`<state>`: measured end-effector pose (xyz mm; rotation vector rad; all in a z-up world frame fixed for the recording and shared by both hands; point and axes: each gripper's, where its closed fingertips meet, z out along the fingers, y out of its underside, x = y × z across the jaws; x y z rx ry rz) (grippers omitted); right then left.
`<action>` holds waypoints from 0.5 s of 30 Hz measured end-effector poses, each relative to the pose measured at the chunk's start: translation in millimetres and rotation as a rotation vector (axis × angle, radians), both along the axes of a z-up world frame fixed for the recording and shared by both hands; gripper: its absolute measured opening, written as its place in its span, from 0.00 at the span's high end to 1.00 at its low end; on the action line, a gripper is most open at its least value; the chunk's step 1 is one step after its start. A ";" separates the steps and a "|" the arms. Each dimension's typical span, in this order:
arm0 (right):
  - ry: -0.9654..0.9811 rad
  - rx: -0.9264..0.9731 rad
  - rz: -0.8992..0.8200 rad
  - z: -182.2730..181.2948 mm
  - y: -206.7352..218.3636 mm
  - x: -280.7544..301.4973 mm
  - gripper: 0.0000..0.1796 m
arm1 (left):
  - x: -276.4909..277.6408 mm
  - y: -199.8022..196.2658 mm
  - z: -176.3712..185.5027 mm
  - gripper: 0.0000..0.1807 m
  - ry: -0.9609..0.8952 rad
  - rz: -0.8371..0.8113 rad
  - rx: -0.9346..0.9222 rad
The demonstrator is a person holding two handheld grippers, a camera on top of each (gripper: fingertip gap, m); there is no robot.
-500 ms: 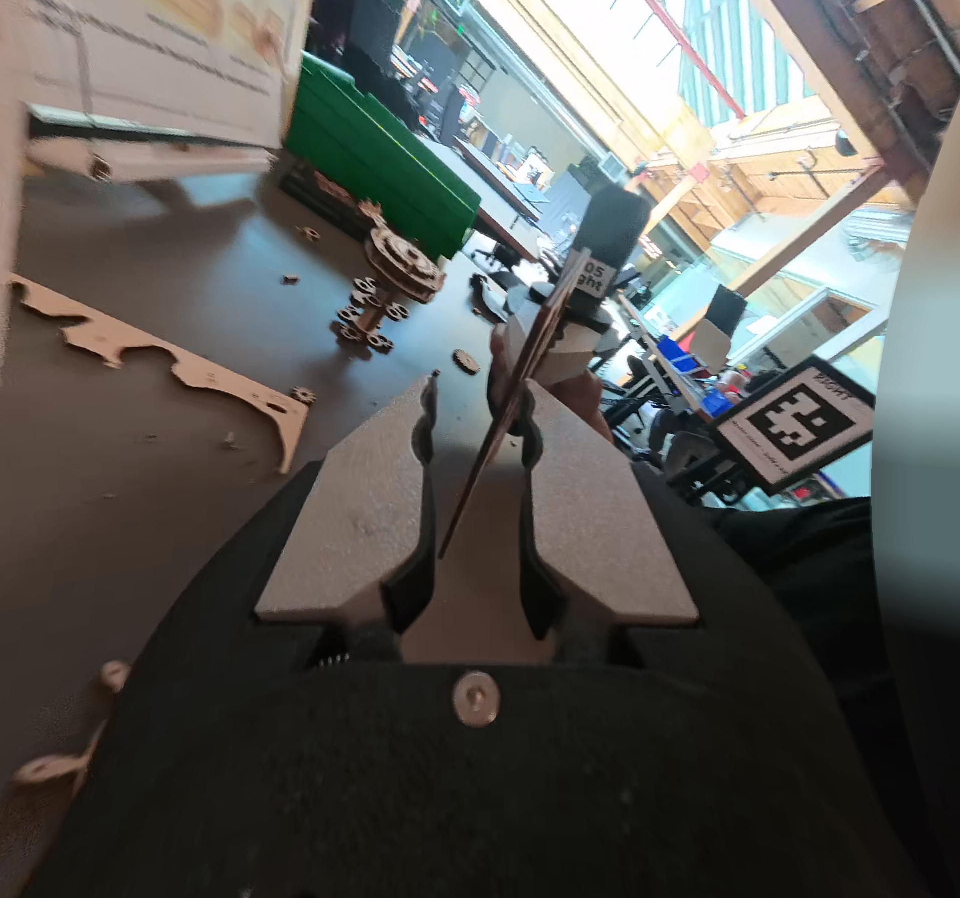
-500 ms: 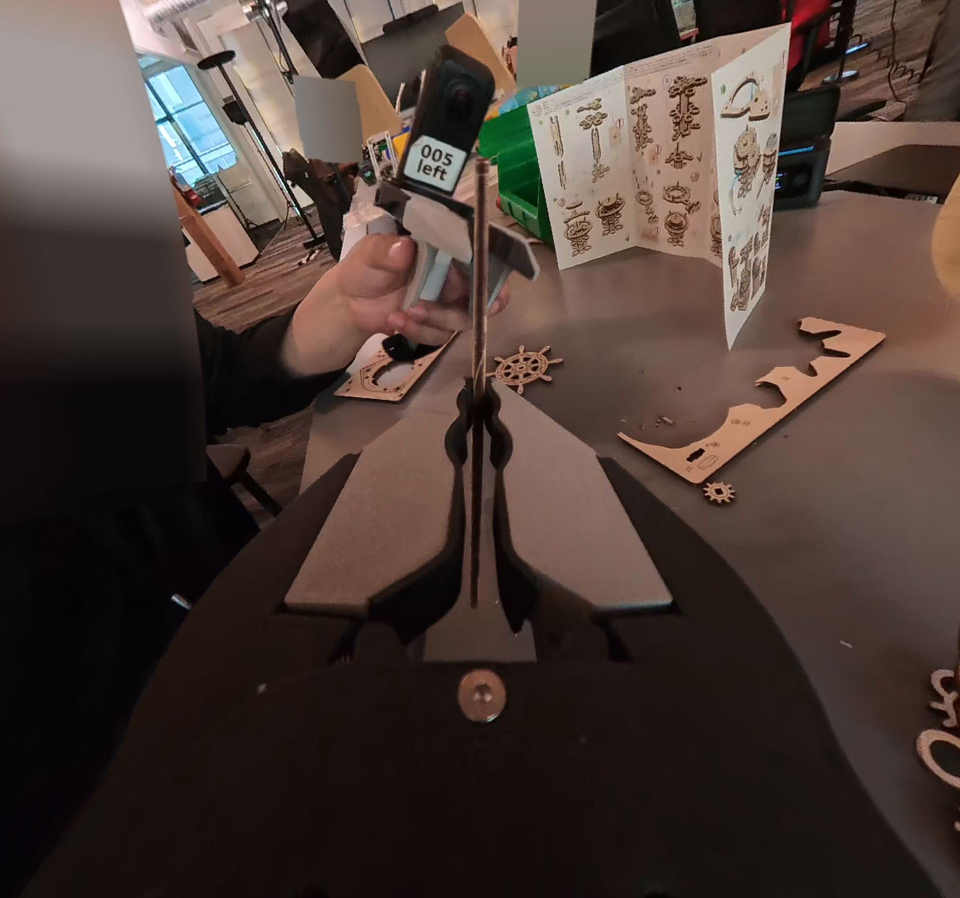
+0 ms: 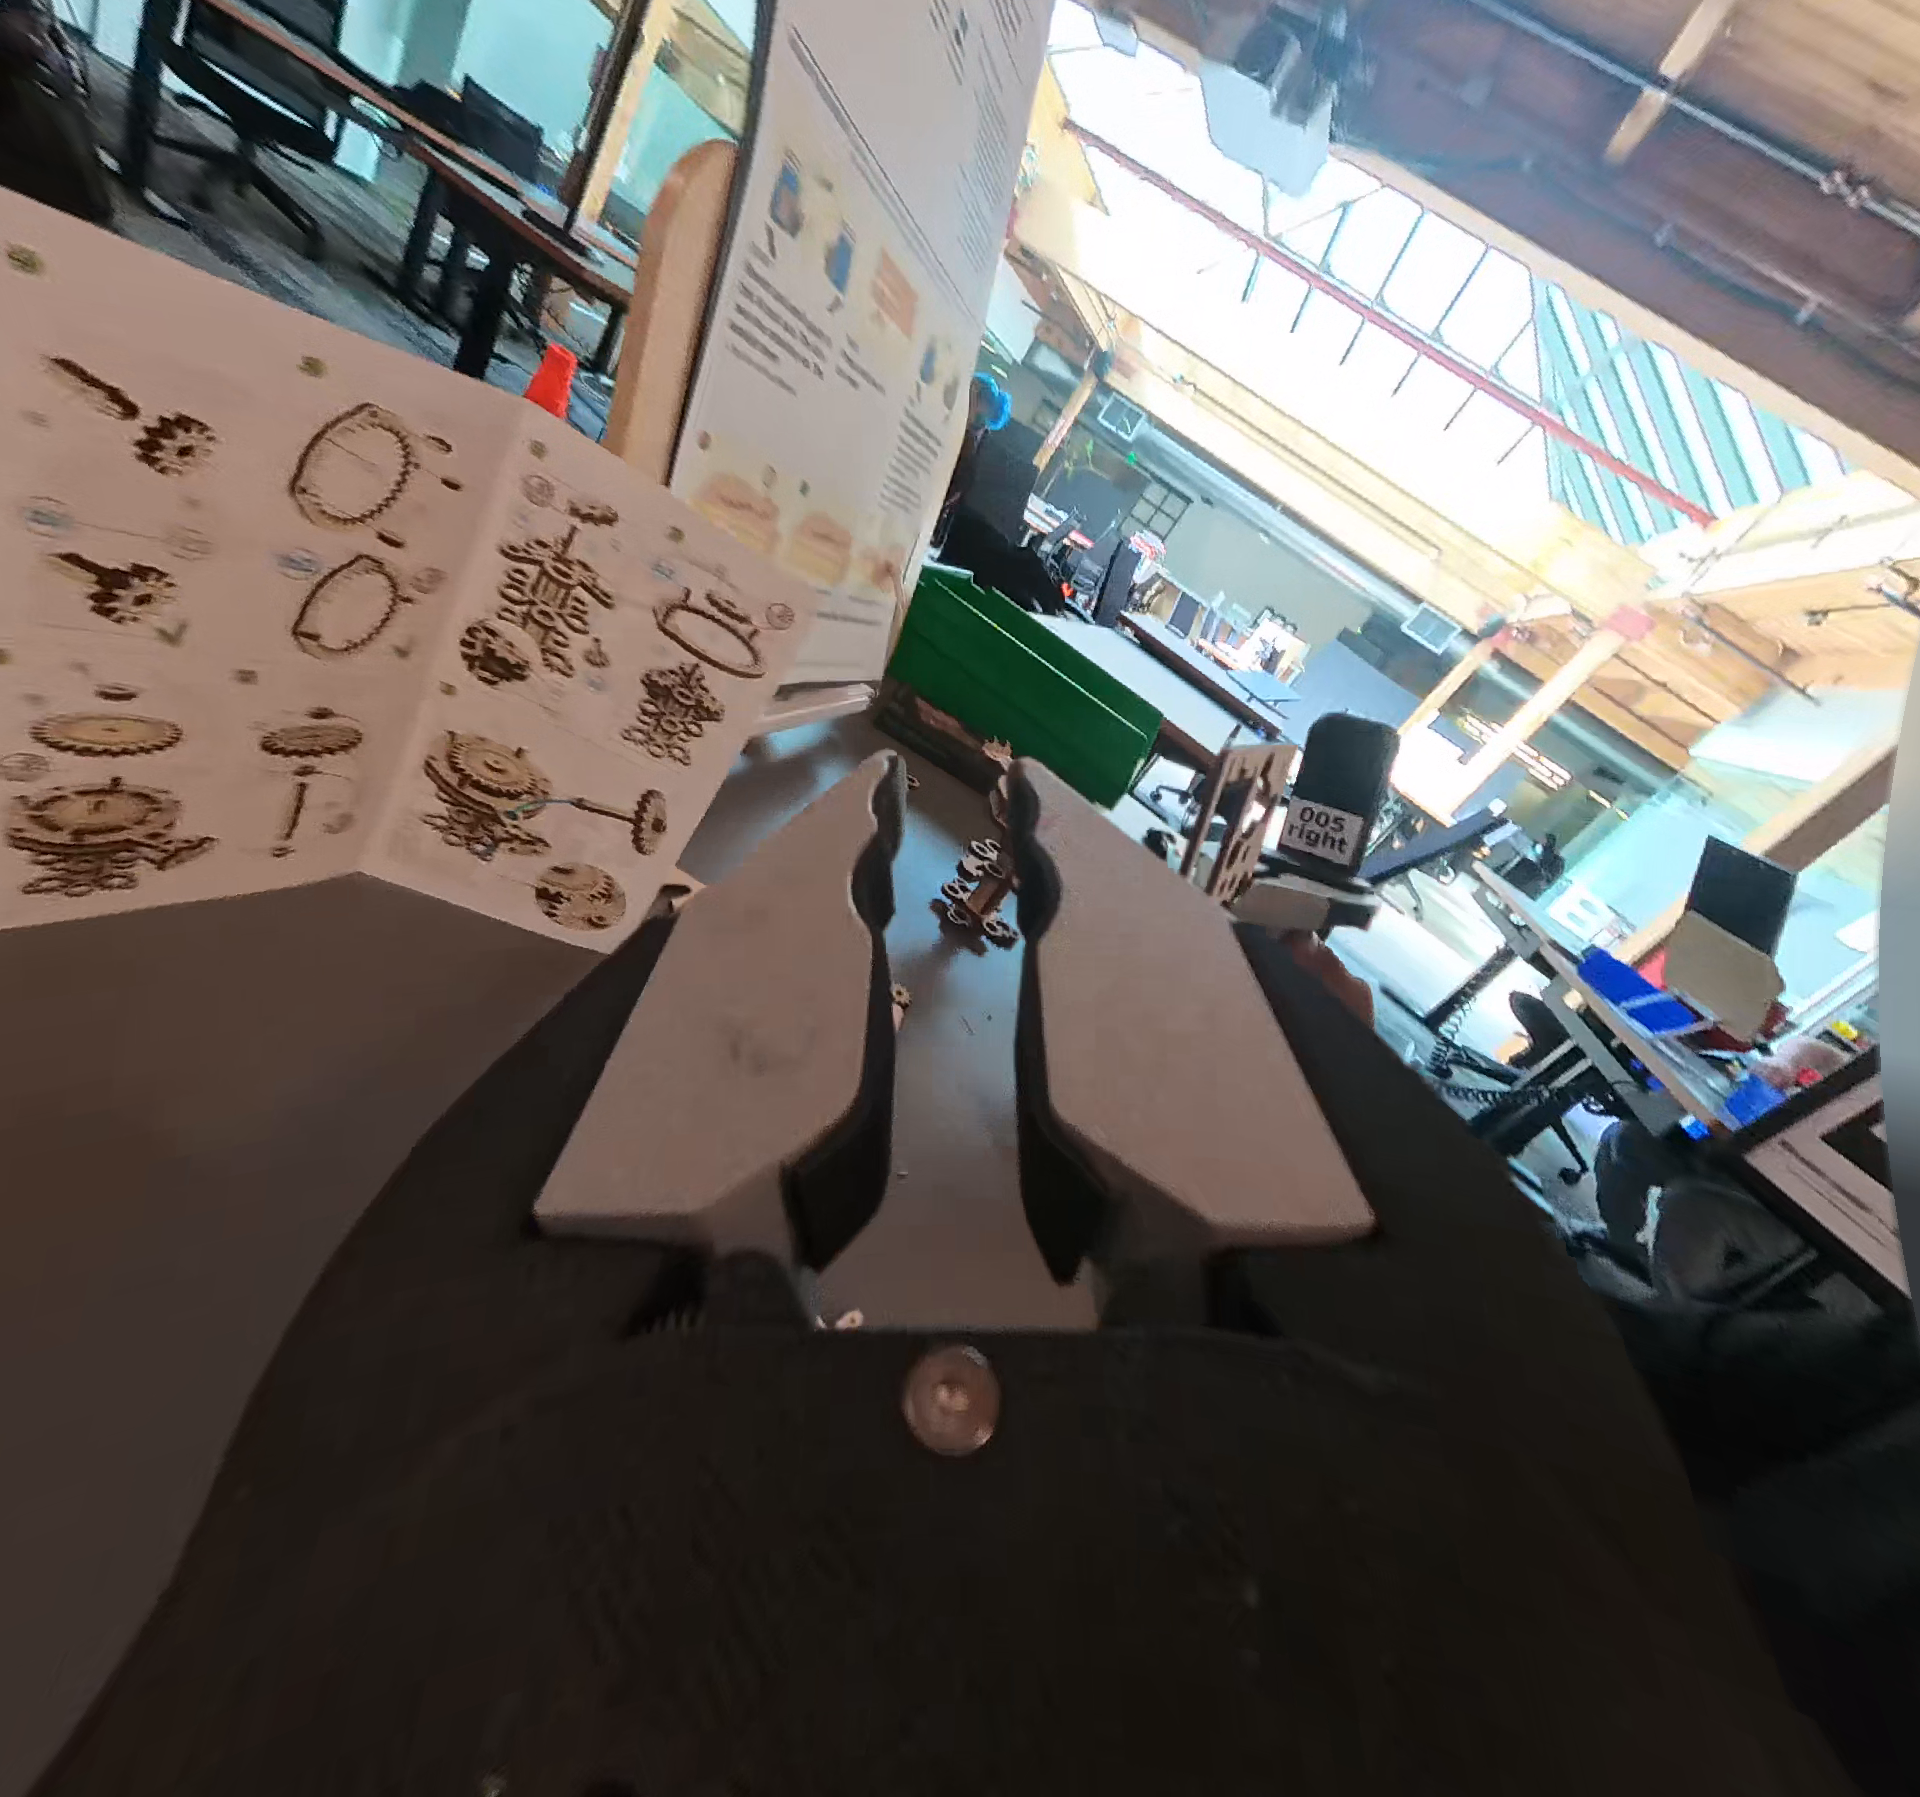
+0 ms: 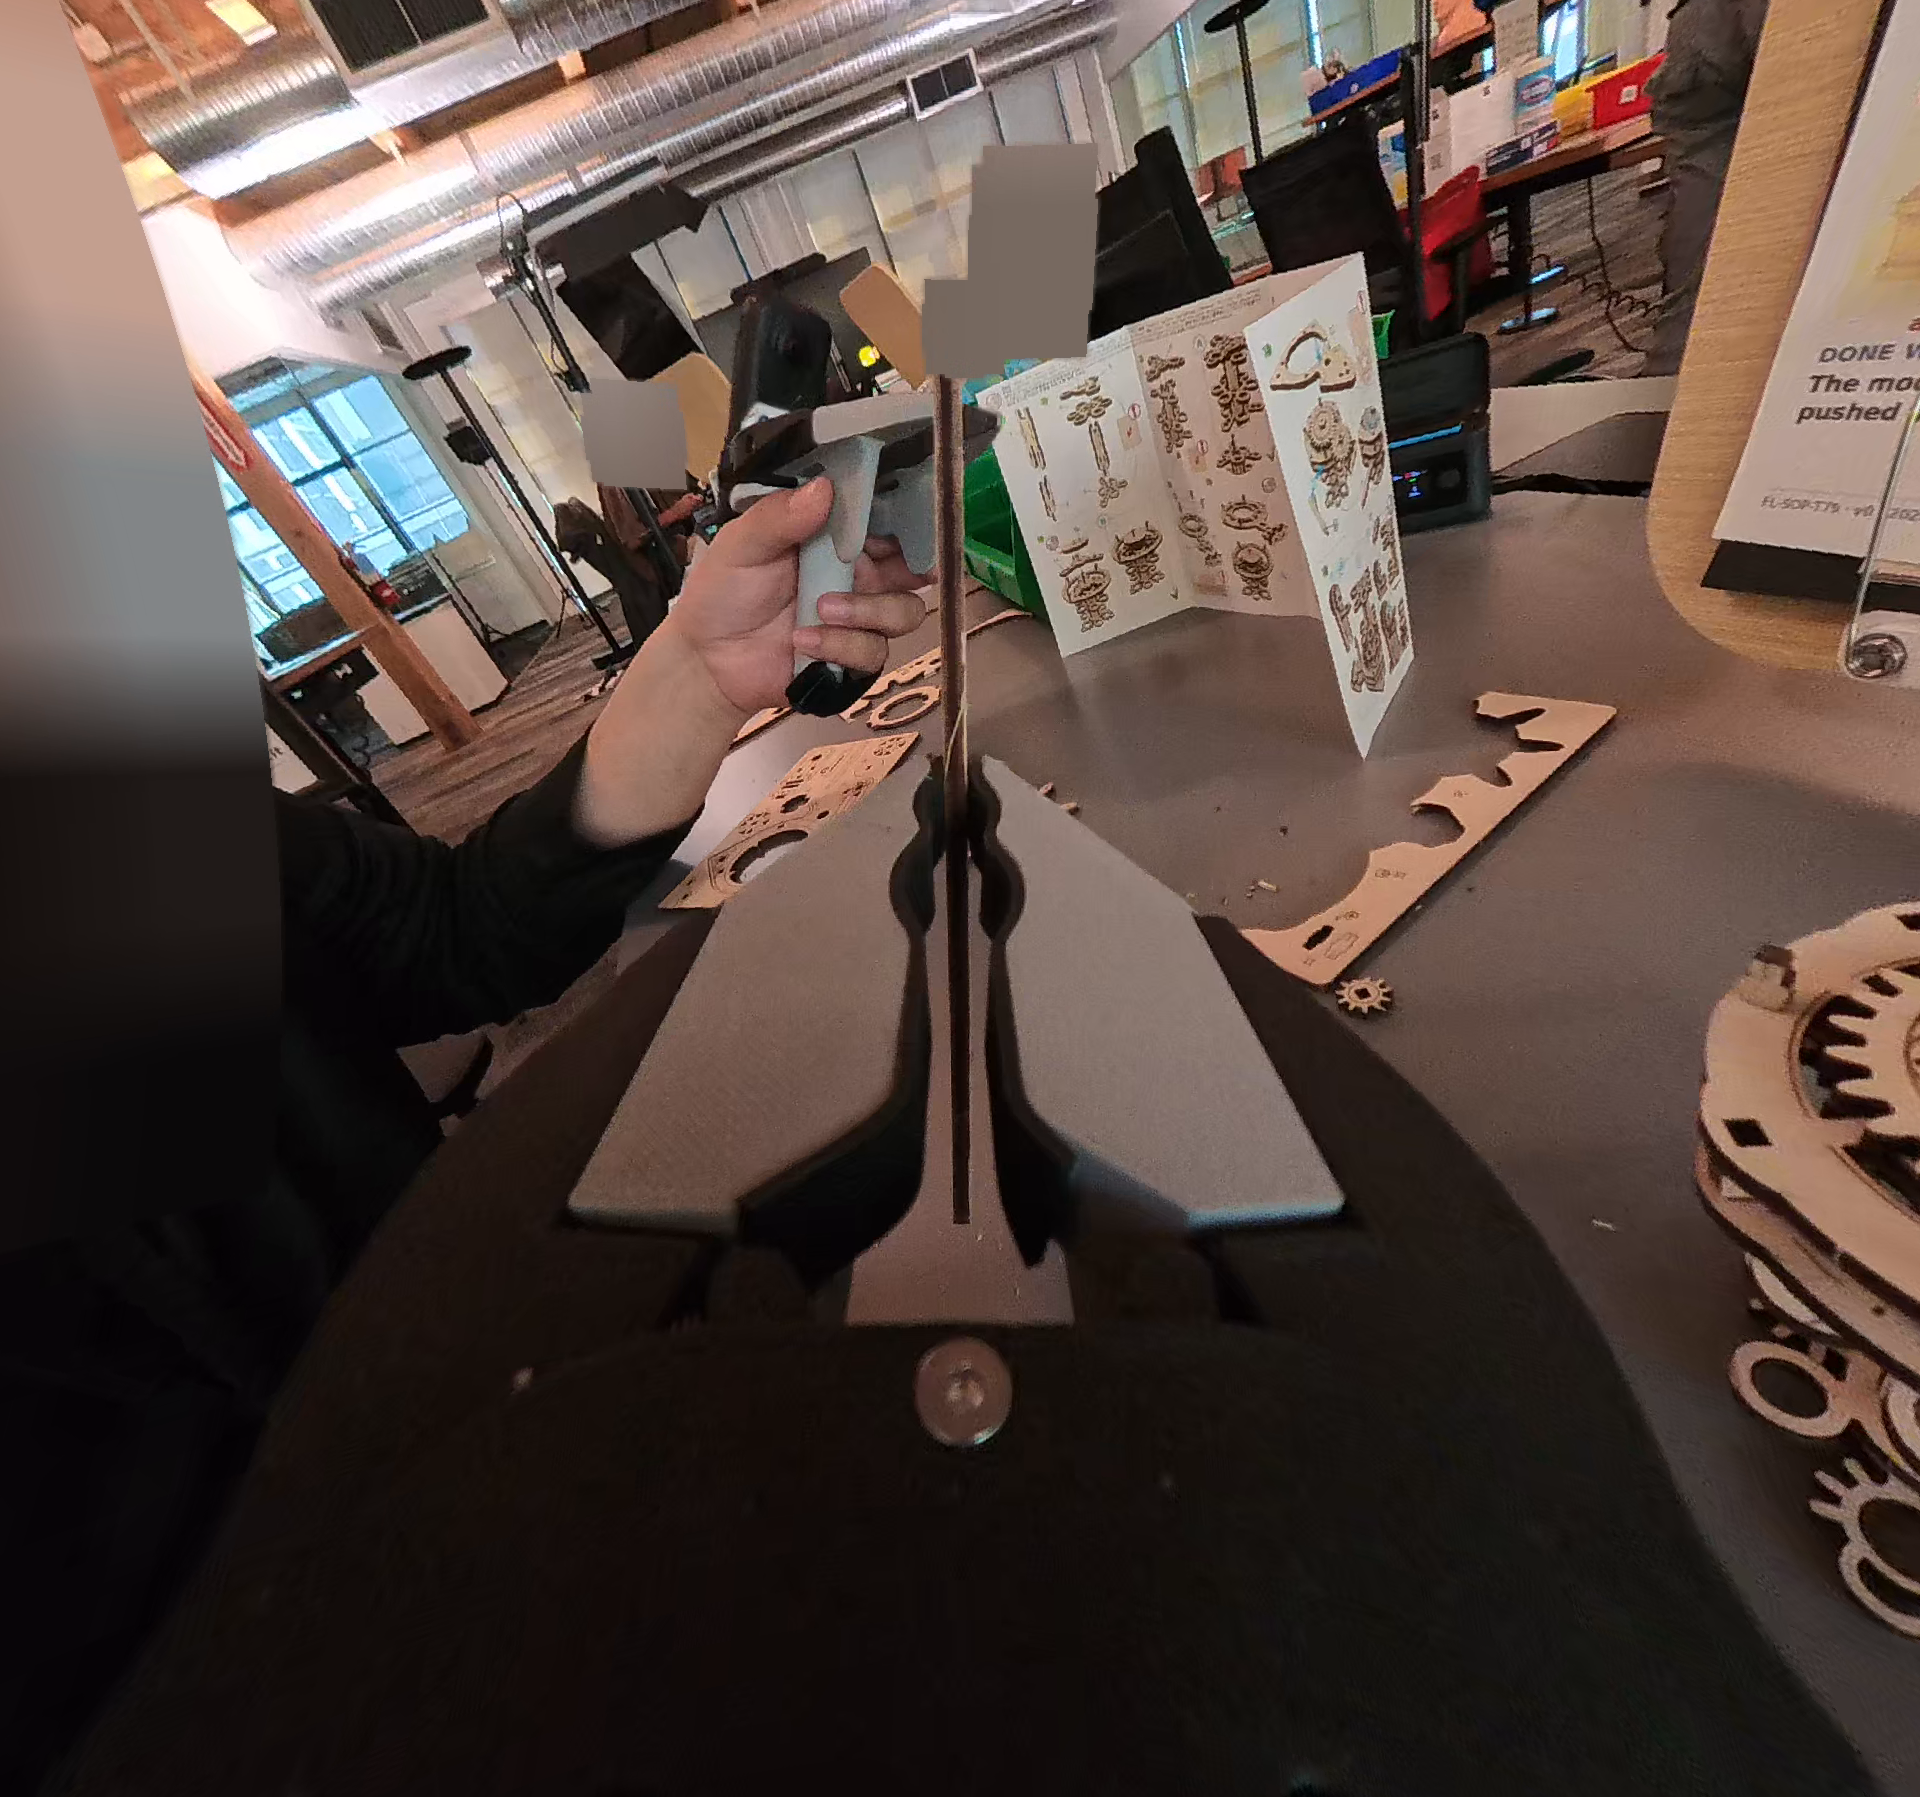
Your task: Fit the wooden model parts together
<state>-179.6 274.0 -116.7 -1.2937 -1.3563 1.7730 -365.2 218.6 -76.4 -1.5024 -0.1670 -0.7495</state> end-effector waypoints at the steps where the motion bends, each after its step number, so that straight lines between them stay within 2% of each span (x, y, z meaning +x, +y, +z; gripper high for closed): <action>1: 0.003 0.000 -0.004 0.5 0.7 0.3 1.00 | -1.8 0.0 -0.5 0.91 -0.007 0.002 -0.002; 15: -0.002 0.006 -0.038 -1.7 5.8 -1.0 1.00 | -3.3 1.3 -0.5 0.90 0.004 0.025 -0.002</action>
